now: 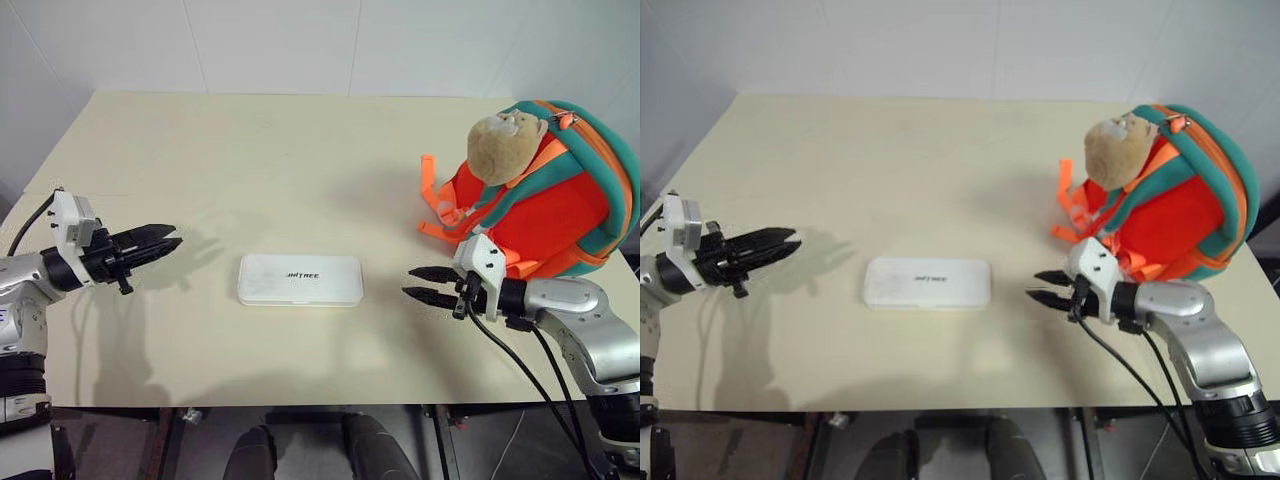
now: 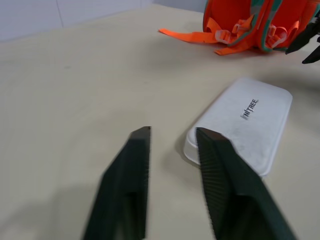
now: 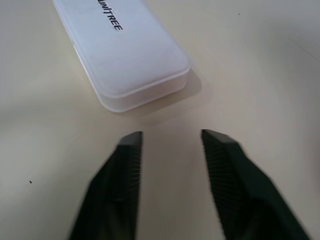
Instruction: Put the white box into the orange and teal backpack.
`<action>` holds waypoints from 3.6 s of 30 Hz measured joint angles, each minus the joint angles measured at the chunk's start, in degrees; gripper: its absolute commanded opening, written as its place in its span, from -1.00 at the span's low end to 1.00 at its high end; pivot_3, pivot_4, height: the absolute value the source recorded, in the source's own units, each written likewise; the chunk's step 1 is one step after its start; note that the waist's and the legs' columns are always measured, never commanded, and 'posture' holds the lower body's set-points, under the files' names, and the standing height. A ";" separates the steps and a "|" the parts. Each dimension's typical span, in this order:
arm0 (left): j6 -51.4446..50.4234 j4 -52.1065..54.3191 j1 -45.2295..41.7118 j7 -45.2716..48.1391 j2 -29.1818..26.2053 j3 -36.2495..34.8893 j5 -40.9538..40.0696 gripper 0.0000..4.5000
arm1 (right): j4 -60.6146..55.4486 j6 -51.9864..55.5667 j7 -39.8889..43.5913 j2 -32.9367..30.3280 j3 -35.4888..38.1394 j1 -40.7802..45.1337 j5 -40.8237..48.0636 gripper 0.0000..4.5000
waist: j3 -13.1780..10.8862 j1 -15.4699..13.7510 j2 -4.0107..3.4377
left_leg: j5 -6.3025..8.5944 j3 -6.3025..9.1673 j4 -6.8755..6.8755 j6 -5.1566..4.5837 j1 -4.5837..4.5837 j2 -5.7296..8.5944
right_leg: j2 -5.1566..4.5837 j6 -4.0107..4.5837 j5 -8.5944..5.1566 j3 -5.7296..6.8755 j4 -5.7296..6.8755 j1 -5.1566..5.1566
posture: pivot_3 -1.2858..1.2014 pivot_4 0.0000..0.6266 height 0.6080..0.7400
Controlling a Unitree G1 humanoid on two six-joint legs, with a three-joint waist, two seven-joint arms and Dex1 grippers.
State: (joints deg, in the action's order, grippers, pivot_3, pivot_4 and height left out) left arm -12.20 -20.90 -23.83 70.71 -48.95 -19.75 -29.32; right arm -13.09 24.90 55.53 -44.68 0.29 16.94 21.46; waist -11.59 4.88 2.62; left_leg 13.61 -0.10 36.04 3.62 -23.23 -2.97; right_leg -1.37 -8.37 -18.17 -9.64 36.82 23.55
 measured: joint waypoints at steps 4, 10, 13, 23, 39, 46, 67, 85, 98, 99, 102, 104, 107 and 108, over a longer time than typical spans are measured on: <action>-1.06 0.58 1.19 0.05 -0.06 -0.09 -0.01 0.68 | 1.12 -1.92 -0.03 1.54 -0.46 1.46 -0.77 0.92 | 0.00 0.03 0.00 | 0.00 0.01 0.01 0.00 0.01 0.00 | 0.00 0.00 0.00 0.00 0.02 0.00 | 0.03 -0.52 1.00; -3.75 1.56 1.54 -1.15 -0.19 0.34 0.43 0.99 | 6.80 -7.52 -1.91 5.29 -3.02 4.49 -5.37 1.00 | 0.00 0.02 0.00 | 0.00 0.01 0.00 0.00 0.00 0.00 | 0.00 0.00 0.00 0.01 0.00 0.00 | 0.03 -0.52 1.00; -6.09 1.63 1.53 -2.42 -0.20 1.60 0.90 0.99 | 9.18 -9.94 -3.29 6.72 -4.10 5.28 -7.91 1.00 | 0.00 0.01 0.00 | 0.00 0.01 -0.01 0.00 0.00 0.00 | 0.00 0.00 0.00 0.01 0.00 0.01 | 0.03 -0.52 1.00; -13.58 2.20 0.29 -5.73 0.57 4.31 0.98 0.99 | 16.95 -16.82 -6.50 9.50 -6.42 8.11 -14.99 1.00 | 0.00 0.05 0.00 | 0.00 0.01 0.00 0.00 0.00 0.01 | 0.00 0.00 0.00 0.01 0.04 0.02 | 0.03 -0.52 1.00; -34.56 -3.03 -7.12 -5.04 -1.09 13.81 2.93 0.99 | 20.43 -18.70 -6.45 14.19 -9.30 11.83 -18.27 1.00 | 0.00 0.13 0.00 | -0.01 0.06 0.01 0.03 0.00 0.01 | 0.04 0.00 0.00 0.03 0.10 0.03 | 0.03 -0.52 1.00; -40.04 -7.49 -10.31 -4.27 1.18 12.78 0.62 0.99 | 20.47 -18.79 -6.22 14.82 -9.34 11.93 -18.63 1.00 | 0.00 0.07 0.00 | -0.02 0.08 0.03 0.03 0.00 0.02 | 0.04 -0.01 0.00 0.05 0.11 0.02 | 0.03 -0.52 1.00; -52.63 -16.36 -14.86 -1.39 6.44 10.29 -3.74 0.99 | 20.32 -19.86 -4.97 15.29 -9.33 12.02 -18.64 1.00 | 0.00 0.06 0.00 | -0.04 0.16 0.05 0.08 0.01 0.04 | 0.03 -0.01 0.01 0.08 0.17 0.00 | 0.03 -0.52 1.00; -49.76 -20.44 -18.72 2.09 10.43 13.70 -2.91 0.99 | 20.33 -20.15 -4.46 15.45 -9.32 12.01 -18.61 1.00 | 0.00 0.07 0.00 | -0.06 0.23 0.02 0.10 0.00 0.07 | 0.02 -0.02 0.01 0.12 0.15 -0.02 | 0.03 -0.52 1.00; -41.40 -24.87 -22.52 10.67 9.42 20.93 3.67 0.99 | 19.92 -20.44 -3.80 15.45 -9.31 11.49 -18.54 1.00 | 0.00 0.03 0.00 | -0.07 0.23 0.02 0.12 0.00 0.09 | 0.03 -0.02 0.01 0.12 0.12 -0.03 | 0.03 -0.52 1.00; -40.93 -25.93 -23.21 11.28 9.43 21.24 4.30 0.99 | 19.92 -20.68 -3.72 15.45 -9.31 11.47 -18.51 1.00 | 0.00 0.07 0.00 | -0.07 0.23 0.02 0.12 0.00 0.09 | 0.03 -0.02 0.01 0.12 0.12 -0.03 | 0.03 -0.52 1.00; -39.62 -29.58 -25.69 12.49 9.46 22.12 6.01 0.99 | 19.90 -21.62 -3.09 15.50 -9.31 11.39 -18.01 1.00 | 0.00 0.06 0.00 | -0.07 0.25 0.01 0.12 -0.01 0.09 | 0.03 -0.02 0.01 0.14 0.11 -0.02 | 0.03 -0.52 1.00; -38.78 -31.22 -27.01 13.58 9.50 23.14 7.36 0.99 | 19.88 -22.56 -2.67 15.50 -9.30 11.24 -17.84 1.00 | 0.00 0.06 0.00 | -0.07 0.25 0.00 0.12 -0.03 0.09 | 0.03 -0.03 0.01 0.14 0.09 -0.02 | 0.03 -0.52 1.00; -37.46 -32.52 -27.95 15.25 9.75 24.01 9.07 0.99 | 19.85 -24.10 -2.05 15.51 -9.29 10.83 -17.27 1.00 | 0.00 0.04 0.00 | -0.07 0.25 -0.05 0.12 -0.04 0.08 | 0.03 -0.05 0.00 0.14 0.06 -0.02 | 0.03 -0.52 1.00; -37.26 -32.94 -28.29 15.26 9.86 24.19 9.30 0.99 | 19.86 -24.77 -1.77 15.51 -9.29 10.77 -17.12 1.00 | 0.00 0.01 0.00 | -0.06 0.26 -0.05 0.12 -0.04 0.09 | 0.03 -0.05 -0.01 0.14 0.06 -0.02 | 0.03 -0.52 1.00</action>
State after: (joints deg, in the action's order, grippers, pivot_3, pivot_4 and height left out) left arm -49.45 -53.84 -52.12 85.97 -39.10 4.44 -20.03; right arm 6.76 0.13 53.76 -29.17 -9.00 27.71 4.34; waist -11.59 4.89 2.63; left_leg 13.55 0.15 35.99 3.74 -23.26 -2.89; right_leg -1.34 -8.42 -18.18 -9.50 36.88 23.53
